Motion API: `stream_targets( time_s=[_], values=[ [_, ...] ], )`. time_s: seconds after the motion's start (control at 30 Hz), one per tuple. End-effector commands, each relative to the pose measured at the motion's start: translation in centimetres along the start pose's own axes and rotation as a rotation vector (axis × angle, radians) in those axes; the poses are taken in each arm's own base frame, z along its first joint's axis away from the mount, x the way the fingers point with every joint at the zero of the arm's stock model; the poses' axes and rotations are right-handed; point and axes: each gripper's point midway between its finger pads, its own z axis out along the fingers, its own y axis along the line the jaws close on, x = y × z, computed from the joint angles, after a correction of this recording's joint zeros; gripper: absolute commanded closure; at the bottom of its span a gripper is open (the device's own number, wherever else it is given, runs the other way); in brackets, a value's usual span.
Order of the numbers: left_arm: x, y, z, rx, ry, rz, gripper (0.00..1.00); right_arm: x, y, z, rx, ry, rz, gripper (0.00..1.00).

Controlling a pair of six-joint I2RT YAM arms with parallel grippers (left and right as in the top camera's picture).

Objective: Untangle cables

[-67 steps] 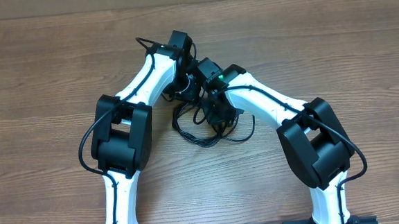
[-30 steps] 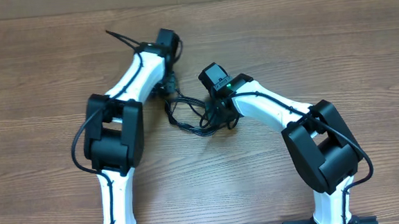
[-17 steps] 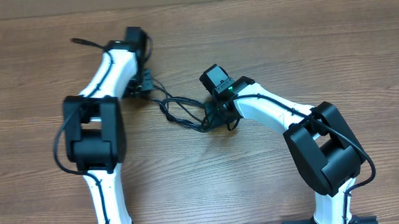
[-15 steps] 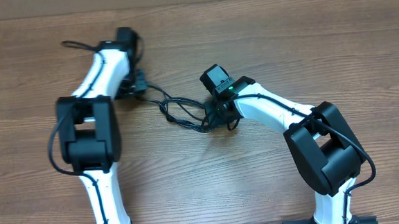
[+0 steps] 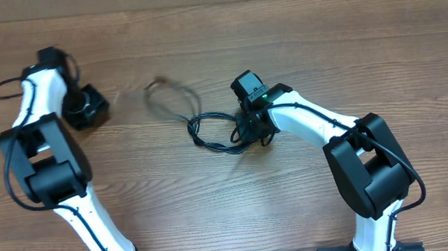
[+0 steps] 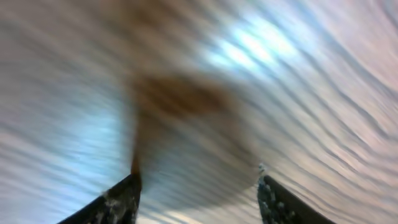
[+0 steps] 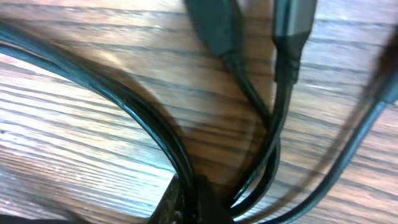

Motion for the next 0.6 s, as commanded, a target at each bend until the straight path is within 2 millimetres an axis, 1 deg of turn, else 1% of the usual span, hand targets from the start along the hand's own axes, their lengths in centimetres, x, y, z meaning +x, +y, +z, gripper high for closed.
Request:
stream_targets(
  time_s=[0.0,0.07,0.1,0.2,0.23,0.33,0.4,0.5,0.57],
  values=[
    [0.7,4.6,3.5,-0.066,0.086,-0.134,0.34,3.8,-4.4,3.7,0.153,0.13,0.025,0.96],
    [0.2,5.1,3.3,-0.039,0.085,-0.154,0.34,3.8,-4.4,3.7,0.152,0.129,0.025,0.96],
    [0.1,5.0,3.0,-0.015,0.092,-0.149,0.34,3.8,-4.3,3.7,0.152,0.129,0.025,0.96],
    [0.0,3.3,2.0,0.083,0.115,-0.104,0.38,3.8,-4.3,3.7,0.152,0.13,0.025,0.96],
    [0.1,1.6,1.1,0.137,0.118,-0.054,0.39,3.9,-4.3,3.7,0.147,0.132,0.025,0.96],
    [0.7,-1.7,-0.8,0.208,0.1,0.086,0.36,4.0,-3.8,3.5,0.121,0.146,0.027,0.96],
    [1.3,-3.7,-1.8,0.218,0.079,0.183,0.34,4.2,-3.1,3.2,0.091,0.17,0.031,0.96],
    [3.0,-7.0,-2.8,0.227,0.058,0.35,0.3,4.1,-2.4,2.8,0.059,0.185,0.031,0.96],
    [4.6,-9.3,-2.8,0.229,0.062,0.453,0.27,4.0,-2.3,2.7,0.055,0.183,0.031,0.96]
  ],
)
